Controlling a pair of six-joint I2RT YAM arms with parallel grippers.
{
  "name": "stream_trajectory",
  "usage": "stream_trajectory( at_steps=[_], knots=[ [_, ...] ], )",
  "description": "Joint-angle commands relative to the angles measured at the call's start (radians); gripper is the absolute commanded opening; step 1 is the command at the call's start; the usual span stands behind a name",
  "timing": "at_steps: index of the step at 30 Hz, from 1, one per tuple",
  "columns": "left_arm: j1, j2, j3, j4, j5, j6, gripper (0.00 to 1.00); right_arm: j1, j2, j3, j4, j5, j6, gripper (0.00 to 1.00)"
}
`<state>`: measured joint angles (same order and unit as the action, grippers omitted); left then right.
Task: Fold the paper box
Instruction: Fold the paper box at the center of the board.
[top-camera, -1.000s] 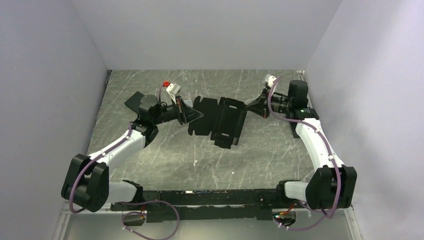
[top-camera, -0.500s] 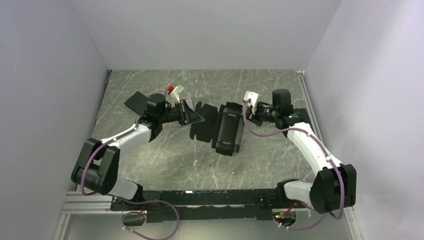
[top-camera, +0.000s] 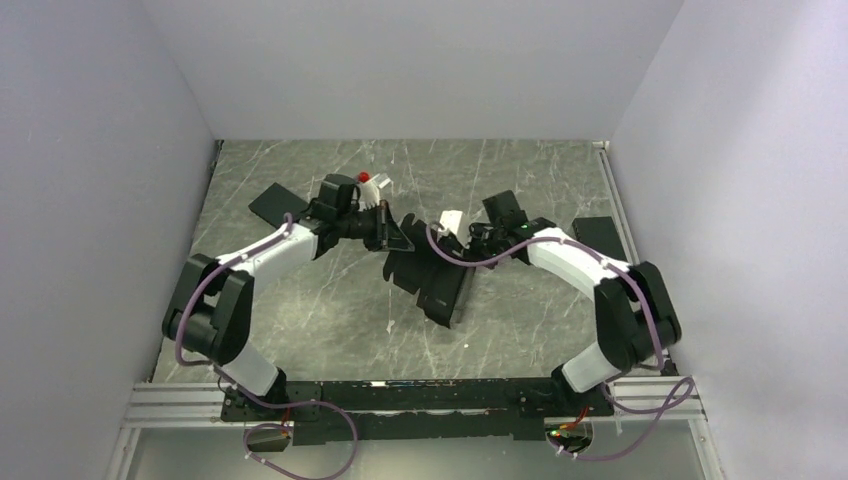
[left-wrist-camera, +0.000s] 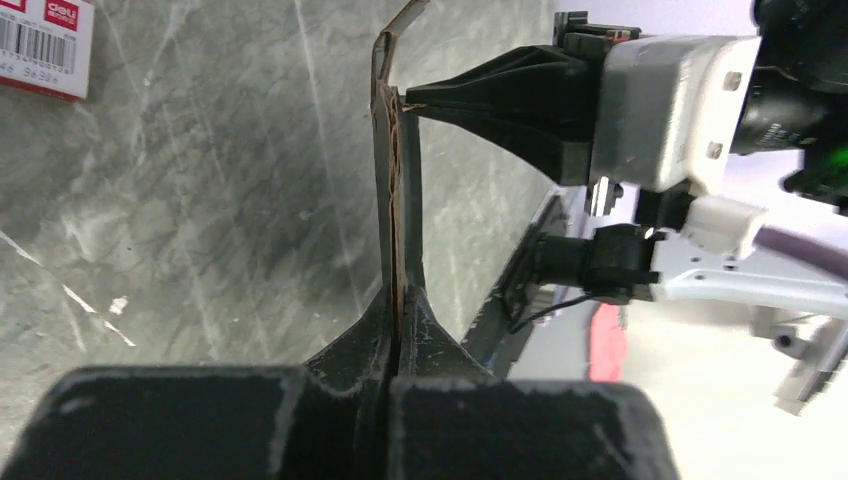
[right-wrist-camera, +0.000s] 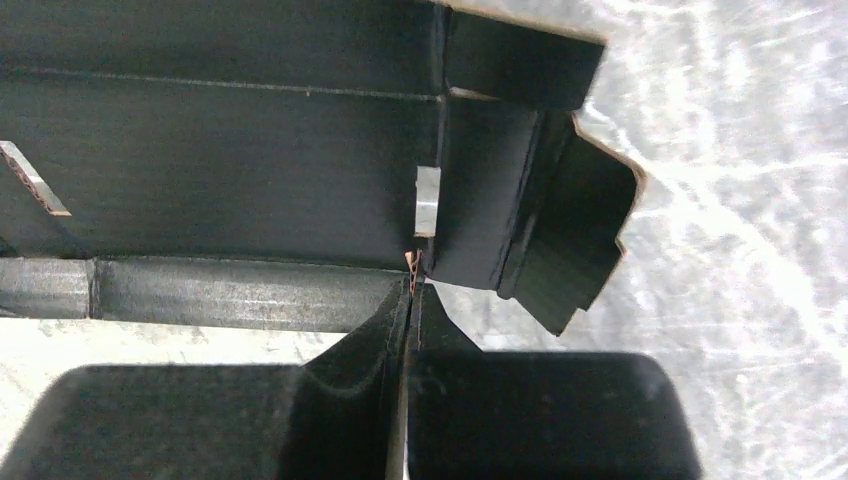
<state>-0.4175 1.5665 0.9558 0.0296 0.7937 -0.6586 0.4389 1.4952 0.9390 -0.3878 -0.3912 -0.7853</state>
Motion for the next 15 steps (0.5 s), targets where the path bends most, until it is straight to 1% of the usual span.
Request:
stream_trajectory(
  at_steps=[1, 4, 8, 11, 15],
  knots=[
    [-0.069, 0.057, 0.153, -0.248, -0.103, 0.19, 0.0, 0.058, 0.062, 0.091, -0.069, 0.033, 0.065, 0.0],
    [-0.101, 0.109, 0.204, -0.342, -0.152, 0.237, 0.0, 0.067, 0.083, 0.114, -0.079, 0.016, 0.092, 0.0],
    [-0.125, 0.157, 0.236, -0.411, -0.211, 0.262, 0.0, 0.067, 0.108, 0.118, -0.081, 0.003, 0.118, 0.0],
    [-0.133, 0.173, 0.248, -0.434, -0.251, 0.267, 0.0, 0.066, 0.137, 0.115, -0.095, -0.014, 0.125, 0.0],
    [-0.143, 0.178, 0.252, -0.434, -0.269, 0.273, 0.0, 0.06, 0.188, 0.13, -0.124, -0.045, 0.161, 0.0]
  ],
)
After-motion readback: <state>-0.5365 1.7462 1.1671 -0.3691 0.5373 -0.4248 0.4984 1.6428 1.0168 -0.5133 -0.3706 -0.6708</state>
